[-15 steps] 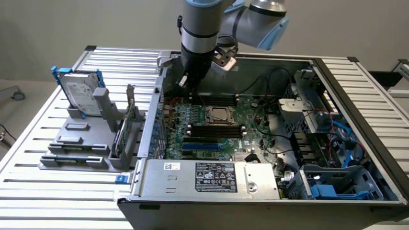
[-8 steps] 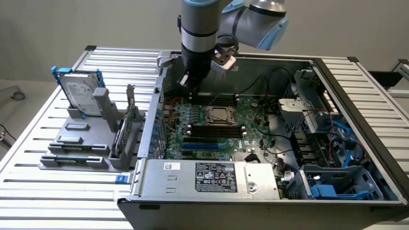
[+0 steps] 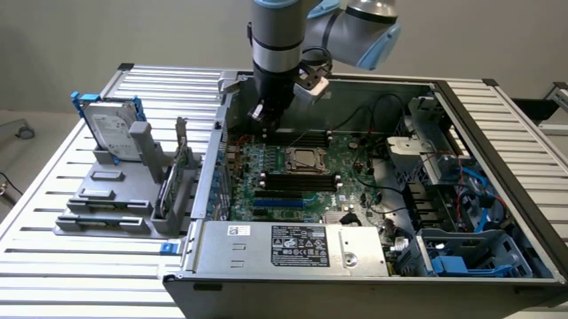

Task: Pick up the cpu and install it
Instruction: 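Install the first cpu locking lever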

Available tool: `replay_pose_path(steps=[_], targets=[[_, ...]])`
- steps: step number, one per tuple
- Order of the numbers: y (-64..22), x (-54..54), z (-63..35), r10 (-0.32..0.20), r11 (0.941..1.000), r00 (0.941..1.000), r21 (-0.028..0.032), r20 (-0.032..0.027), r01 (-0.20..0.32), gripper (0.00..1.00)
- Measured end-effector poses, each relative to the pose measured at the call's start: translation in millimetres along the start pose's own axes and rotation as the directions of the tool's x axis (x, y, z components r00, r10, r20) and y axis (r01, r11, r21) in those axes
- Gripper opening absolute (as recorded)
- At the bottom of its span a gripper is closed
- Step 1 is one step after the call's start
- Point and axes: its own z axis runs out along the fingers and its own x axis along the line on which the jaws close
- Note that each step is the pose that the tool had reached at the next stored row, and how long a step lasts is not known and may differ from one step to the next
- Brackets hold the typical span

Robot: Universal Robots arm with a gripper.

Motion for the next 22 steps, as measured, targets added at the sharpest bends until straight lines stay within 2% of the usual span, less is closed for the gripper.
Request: replay_pose_path(steps=[3, 5, 7, 15, 22], targets=[[2.4, 2.3, 3.6, 0.0, 1.0, 1.0, -0.0051, 0.0063, 0.0, 0.11], [4.8, 4.2, 5.7, 0.0, 1.0, 1.0, -0.0073, 0.0068, 0.0, 0.11], [6.9, 6.0, 7.0, -0.001, 0.9999, 1.0, -0.0113, 0.0043, 0.001, 0.11], [11.1, 8.2, 11.8, 0.006, 0.9994, 0.9999, -0.0336, -0.0123, -0.007, 0.11], [11.7, 7.4, 16.1, 0.051, 0.9967, 0.9982, -0.0611, -0.0322, -0.053, 0.11]])
